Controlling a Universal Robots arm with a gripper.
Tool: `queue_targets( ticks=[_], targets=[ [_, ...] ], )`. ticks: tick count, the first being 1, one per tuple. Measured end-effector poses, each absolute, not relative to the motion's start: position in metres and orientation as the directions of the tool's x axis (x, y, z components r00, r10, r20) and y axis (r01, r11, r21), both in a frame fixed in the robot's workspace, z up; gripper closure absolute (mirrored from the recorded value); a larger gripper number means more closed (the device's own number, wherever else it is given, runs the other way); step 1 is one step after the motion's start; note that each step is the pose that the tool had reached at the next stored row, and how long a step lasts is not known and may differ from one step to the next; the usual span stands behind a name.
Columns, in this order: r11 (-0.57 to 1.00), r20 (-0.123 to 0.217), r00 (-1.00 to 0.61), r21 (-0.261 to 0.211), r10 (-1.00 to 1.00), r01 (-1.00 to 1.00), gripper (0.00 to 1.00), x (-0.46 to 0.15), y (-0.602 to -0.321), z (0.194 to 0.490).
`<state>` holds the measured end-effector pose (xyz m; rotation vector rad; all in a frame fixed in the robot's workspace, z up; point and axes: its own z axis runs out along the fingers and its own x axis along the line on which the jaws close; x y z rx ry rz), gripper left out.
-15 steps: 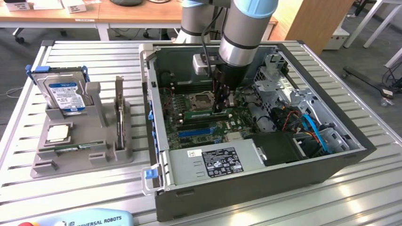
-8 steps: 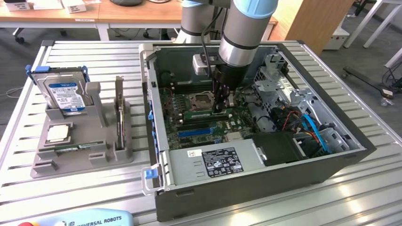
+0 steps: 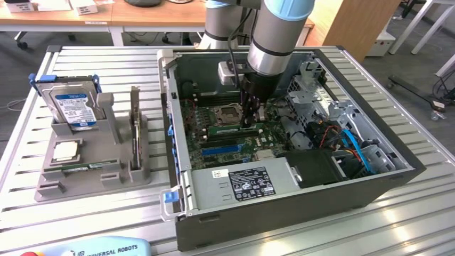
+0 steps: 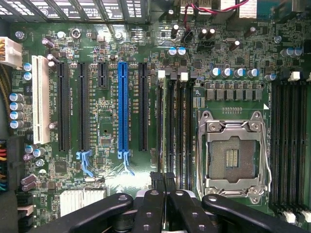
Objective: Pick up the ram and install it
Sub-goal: 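Insert the ram into the slot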
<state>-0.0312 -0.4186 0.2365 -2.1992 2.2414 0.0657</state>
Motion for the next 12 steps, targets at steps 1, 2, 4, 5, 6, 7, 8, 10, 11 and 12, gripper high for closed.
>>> queue_targets(
  ticks=[1, 2, 4, 5, 6, 7, 8, 10, 11, 12],
  targets=[
    [0.014, -0.03, -0.015, 0.029, -0.999, -0.999, 0.89, -0.0312, -0.4186, 0.2365],
    [-0.01, -0.03, 0.009, 0.029, -1.0, -1.0, 0.89, -0.0312, -0.4186, 0.2364],
    [-0.001, -0.03, 0.0, 0.029, -1.0, -1.0, 0.89, -0.0312, -0.4186, 0.2364],
    [0.003, -0.03, -0.003, 0.029, -1.0, -1.0, 0.89, -0.0312, -0.4186, 0.2363],
    [0.008, -0.03, -0.009, 0.029, -1.0, -1.0, 0.89, -0.0312, -0.4186, 0.2363],
    [0.013, -0.03, -0.013, 0.029, -0.999, -0.999, 0.89, -0.0312, -0.4185, 0.2363],
    [0.019, -0.03, -0.02, 0.029, -0.999, -0.999, 0.89, -0.0312, -0.4185, 0.2363],
    [0.031, -0.03, -0.032, 0.029, -0.999, -0.999, 0.89, -0.0312, -0.4186, 0.2363],
    [0.035, -0.03, -0.036, 0.029, -0.999, -0.999, 0.89, -0.0312, -0.4186, 0.2363],
    [0.039, -0.03, -0.04, 0.029, -0.999, -0.999, 0.89, -0.0312, -0.4186, 0.2363]
  ],
)
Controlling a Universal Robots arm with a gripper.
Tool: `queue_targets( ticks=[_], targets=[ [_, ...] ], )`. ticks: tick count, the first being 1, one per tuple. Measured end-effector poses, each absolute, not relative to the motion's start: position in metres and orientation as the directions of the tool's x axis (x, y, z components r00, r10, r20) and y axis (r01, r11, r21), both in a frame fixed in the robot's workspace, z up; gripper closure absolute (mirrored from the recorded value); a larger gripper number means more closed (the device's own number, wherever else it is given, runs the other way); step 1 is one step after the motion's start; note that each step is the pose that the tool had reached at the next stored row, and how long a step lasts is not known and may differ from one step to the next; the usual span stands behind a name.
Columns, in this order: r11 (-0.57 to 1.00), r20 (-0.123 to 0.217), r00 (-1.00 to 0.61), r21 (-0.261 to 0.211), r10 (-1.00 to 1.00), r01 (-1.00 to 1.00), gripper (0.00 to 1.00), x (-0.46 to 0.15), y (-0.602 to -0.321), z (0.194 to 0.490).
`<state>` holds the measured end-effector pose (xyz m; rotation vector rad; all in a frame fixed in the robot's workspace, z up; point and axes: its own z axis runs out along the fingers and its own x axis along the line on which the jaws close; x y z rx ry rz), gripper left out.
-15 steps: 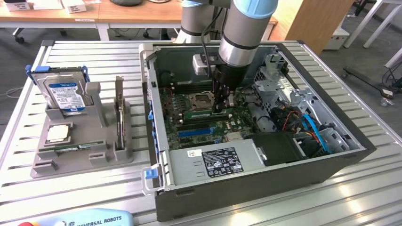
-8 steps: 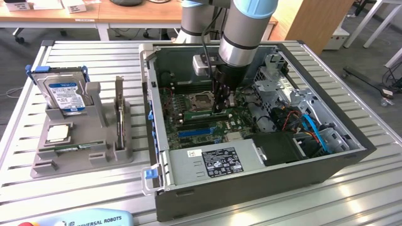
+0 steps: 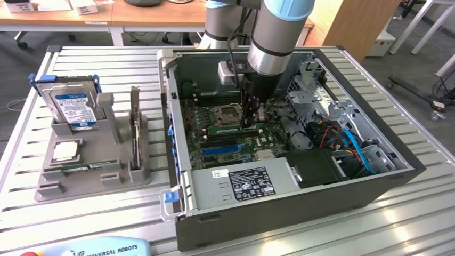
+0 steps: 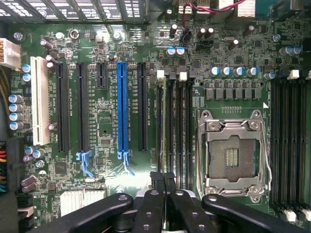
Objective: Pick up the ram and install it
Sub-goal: 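Insert the ram into the slot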
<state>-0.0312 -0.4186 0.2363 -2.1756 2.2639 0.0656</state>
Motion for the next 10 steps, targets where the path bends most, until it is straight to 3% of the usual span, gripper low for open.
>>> queue_targets(
  ticks=[10],
  targets=[
    [0.029, -0.029, -0.03, 0.029, -0.999, -0.999, 0.89, -0.031, -0.4186, 0.2363]
  ],
)
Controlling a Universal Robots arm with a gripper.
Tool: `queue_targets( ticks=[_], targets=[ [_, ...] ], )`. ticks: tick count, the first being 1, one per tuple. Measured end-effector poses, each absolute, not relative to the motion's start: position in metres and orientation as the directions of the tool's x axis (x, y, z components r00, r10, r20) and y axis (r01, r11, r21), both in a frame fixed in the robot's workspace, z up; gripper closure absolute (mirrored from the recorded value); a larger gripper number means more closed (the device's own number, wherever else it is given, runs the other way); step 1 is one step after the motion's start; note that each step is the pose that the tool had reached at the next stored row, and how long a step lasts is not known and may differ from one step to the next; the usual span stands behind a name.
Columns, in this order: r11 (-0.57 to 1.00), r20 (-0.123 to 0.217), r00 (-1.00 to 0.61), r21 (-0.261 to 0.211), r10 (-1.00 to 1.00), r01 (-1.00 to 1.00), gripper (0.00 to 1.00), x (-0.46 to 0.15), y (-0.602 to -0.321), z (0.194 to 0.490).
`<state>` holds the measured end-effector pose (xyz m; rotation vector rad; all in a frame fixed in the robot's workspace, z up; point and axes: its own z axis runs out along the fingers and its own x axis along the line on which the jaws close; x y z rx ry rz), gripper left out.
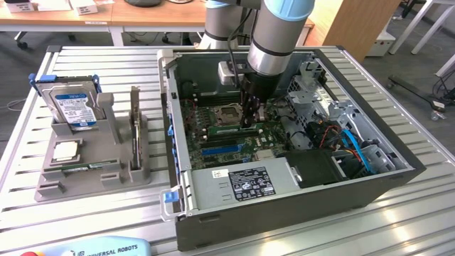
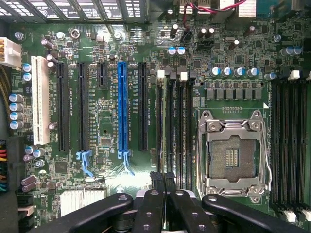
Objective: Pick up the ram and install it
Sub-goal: 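Insert the ram into the slot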
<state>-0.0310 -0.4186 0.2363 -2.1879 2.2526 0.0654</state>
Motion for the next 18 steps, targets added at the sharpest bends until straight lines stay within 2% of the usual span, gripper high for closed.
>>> queue_targets(
  ticks=[18],
  targets=[
    [0.026, -0.029, -0.027, 0.031, -0.999, -0.999, 0.89, -0.0309, -0.4186, 0.2361]
  ],
)
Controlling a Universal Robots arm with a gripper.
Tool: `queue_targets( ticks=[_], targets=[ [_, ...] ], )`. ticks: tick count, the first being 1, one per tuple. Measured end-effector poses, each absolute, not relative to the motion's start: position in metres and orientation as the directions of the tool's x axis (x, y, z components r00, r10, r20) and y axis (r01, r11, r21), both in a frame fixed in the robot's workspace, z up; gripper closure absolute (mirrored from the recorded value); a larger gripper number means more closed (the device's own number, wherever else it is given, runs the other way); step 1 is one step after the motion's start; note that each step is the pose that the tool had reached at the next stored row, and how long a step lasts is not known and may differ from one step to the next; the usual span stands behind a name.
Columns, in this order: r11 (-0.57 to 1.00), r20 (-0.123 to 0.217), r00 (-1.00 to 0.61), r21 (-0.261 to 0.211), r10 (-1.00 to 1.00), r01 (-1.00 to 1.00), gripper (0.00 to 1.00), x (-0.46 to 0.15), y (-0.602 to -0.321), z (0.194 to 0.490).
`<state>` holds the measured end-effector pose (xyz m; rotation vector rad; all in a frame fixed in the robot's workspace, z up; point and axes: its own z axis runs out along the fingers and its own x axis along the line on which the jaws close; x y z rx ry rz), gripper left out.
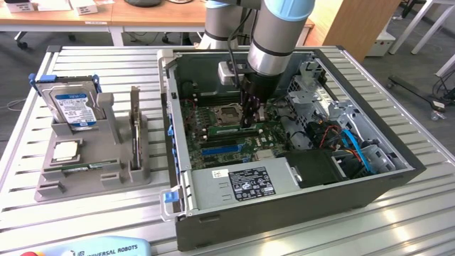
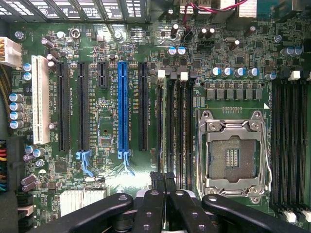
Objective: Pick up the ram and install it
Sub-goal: 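Insert the ram into the slot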
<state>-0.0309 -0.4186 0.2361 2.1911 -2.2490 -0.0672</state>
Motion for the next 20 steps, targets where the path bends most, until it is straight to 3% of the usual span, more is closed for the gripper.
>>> queue_targets(
  ticks=[20],
  targets=[
    [0.02, -0.029, -0.022, 0.042, -0.999, -0.999, 0.89, -0.0297, -0.4186, 0.2361]
  ],
)
